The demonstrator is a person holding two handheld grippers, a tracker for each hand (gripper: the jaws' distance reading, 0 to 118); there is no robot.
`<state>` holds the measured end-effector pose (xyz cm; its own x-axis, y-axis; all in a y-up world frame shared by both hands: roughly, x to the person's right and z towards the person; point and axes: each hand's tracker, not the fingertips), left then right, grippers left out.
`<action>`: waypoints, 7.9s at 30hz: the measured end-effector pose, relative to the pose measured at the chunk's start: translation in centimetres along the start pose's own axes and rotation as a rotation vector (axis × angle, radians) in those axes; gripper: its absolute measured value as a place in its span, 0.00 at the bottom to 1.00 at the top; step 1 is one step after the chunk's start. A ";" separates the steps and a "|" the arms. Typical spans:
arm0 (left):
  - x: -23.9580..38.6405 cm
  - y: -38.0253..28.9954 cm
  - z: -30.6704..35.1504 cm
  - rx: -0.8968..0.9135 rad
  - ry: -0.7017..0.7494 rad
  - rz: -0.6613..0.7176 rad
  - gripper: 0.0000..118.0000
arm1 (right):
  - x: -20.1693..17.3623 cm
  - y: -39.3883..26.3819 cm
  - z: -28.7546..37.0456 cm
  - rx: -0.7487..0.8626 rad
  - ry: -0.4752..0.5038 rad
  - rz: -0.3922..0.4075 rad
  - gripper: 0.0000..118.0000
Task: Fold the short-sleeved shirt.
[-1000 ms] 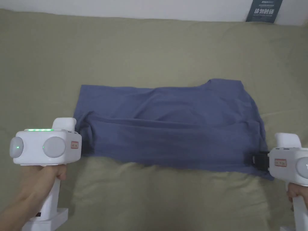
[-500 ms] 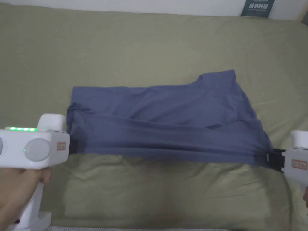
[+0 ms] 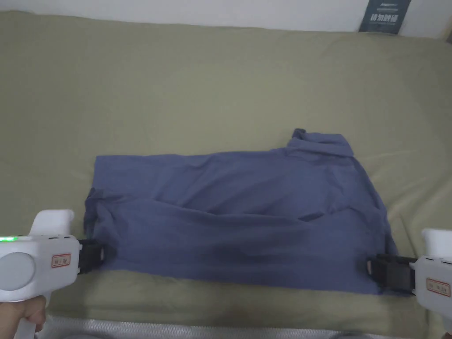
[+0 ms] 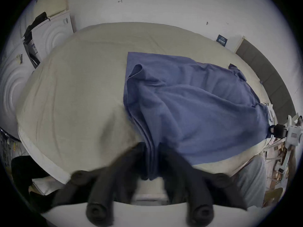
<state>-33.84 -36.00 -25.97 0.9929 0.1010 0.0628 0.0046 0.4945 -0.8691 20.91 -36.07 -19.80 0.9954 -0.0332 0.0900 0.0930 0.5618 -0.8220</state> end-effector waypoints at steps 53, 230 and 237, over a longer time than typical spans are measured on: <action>-0.2 18.0 -9.3 0.124 0.140 0.010 0.04 | 0.2 20.8 -12.4 0.054 -0.029 0.063 0.08; 2.6 5.7 1.5 -0.055 -0.622 0.169 0.01 | -18.2 1.4 3.7 0.585 0.054 0.074 0.07; -3.4 3.3 0.3 -0.160 -0.524 0.175 0.01 | -19.4 1.6 3.7 0.590 0.070 0.088 0.07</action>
<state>-37.22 -34.50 -28.88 0.7892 0.6041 0.1106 -0.0960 0.2992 -0.9494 1.66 -31.48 -20.81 0.9998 -0.0085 -0.0182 0.0012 0.9283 -0.3717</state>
